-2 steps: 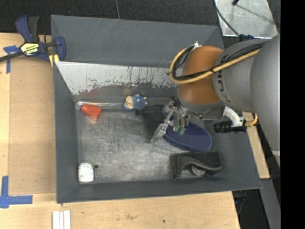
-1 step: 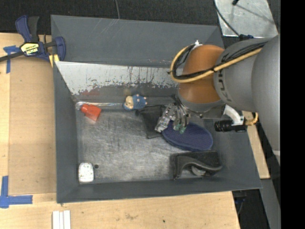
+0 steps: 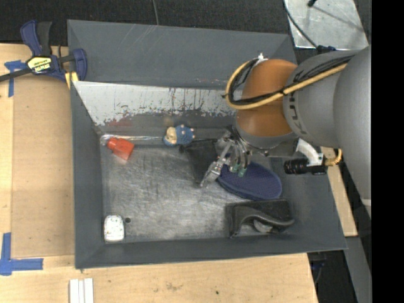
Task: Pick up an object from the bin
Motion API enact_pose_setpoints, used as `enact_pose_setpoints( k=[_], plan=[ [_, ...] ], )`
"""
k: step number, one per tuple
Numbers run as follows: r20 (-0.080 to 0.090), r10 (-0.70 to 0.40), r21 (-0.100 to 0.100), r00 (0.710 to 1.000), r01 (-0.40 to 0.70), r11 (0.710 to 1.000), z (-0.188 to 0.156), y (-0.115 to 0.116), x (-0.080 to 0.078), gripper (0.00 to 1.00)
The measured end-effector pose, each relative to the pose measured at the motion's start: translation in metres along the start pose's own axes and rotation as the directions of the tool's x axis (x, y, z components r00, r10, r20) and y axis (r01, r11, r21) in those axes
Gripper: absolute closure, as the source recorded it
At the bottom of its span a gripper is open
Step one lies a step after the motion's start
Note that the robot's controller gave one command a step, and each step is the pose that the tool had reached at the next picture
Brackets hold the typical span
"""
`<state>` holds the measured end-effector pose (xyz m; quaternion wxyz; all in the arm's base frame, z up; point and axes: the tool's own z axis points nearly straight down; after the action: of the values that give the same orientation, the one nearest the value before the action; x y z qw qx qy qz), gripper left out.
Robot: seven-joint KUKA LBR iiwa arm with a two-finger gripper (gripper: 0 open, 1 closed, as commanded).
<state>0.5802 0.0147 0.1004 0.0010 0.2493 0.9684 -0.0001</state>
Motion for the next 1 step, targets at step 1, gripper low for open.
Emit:
enact_pose_setpoints(
  k=[1],
  plan=[
    [0.000, 0.000, 0.000, 1.000, 0.000, 1.000, 0.0000, 0.0000, 0.0000, 1.00]
  ],
)
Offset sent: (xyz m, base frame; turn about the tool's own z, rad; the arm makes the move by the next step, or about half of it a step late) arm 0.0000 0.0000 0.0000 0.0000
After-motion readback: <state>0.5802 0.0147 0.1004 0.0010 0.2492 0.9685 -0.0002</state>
